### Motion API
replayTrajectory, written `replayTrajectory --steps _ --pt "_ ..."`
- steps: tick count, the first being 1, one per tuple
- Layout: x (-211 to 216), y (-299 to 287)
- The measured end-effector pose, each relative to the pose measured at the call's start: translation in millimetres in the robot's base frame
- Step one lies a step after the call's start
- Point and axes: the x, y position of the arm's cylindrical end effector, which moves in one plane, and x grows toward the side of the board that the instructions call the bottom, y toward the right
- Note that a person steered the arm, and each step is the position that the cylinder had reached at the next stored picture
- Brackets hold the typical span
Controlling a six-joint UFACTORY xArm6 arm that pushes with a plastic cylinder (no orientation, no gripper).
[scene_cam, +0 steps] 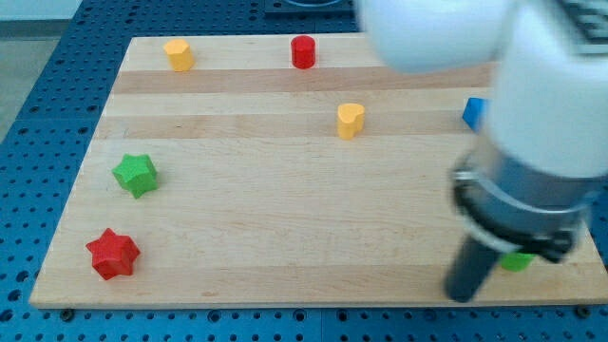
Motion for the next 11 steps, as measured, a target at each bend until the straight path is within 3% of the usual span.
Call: replayTrajectory --steps 3,4,6,8,11 --pt "-6 60" --pt "-9 57" --pt "-67 23" --pt "-114 48" --pt "-133 48"
